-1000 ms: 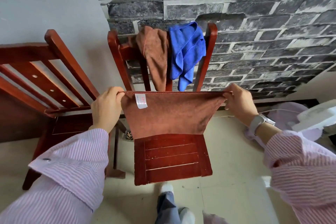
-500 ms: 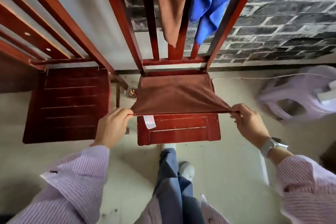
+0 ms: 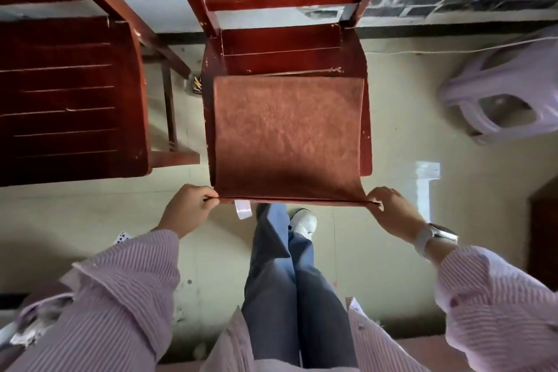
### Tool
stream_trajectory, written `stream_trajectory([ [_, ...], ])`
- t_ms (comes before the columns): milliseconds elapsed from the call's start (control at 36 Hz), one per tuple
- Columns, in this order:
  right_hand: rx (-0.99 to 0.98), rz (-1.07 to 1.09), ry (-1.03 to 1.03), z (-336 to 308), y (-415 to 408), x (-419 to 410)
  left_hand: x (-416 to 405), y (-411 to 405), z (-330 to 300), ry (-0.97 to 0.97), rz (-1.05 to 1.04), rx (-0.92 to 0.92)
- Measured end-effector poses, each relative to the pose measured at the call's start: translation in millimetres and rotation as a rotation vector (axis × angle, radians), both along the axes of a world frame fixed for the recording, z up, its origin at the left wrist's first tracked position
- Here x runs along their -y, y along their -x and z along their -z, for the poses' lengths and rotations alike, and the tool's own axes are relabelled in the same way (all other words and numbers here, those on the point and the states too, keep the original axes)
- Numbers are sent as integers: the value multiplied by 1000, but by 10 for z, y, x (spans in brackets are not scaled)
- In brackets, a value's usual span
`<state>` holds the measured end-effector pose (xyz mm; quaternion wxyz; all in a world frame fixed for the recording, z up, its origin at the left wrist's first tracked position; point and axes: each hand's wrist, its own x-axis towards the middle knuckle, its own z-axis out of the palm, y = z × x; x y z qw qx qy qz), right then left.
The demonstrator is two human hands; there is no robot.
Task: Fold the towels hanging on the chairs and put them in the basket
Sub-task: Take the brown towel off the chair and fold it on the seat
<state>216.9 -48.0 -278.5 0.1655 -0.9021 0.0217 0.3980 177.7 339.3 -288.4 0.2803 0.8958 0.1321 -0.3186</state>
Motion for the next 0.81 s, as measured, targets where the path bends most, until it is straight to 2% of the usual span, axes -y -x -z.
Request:
stream_trajectory([
  [83, -5, 150, -21, 12, -163, -29, -33, -209, -31, 123, -182, -69],
  [222, 88, 397, -116, 11, -662, -151, -29, -701, -93, 252, -379, -28],
  [333, 164, 721, -257, 90, -1023, -253, -29, -1087, -8, 360, -560, 40],
  [472, 233, 946, -382, 272, -1399, -383, -19, -1500, 178, 333, -647, 106],
  [583, 279, 986, -387, 457, -1705, -471, -9, -1788, 356, 273, -650, 219],
  [694, 314, 927, -345, 667, -1968, -510, -44, -1970, 576, 245, -644, 259],
  [806, 357, 871, -309, 798, -2144, -566, -39, -2078, 757, 130, -555, 333],
])
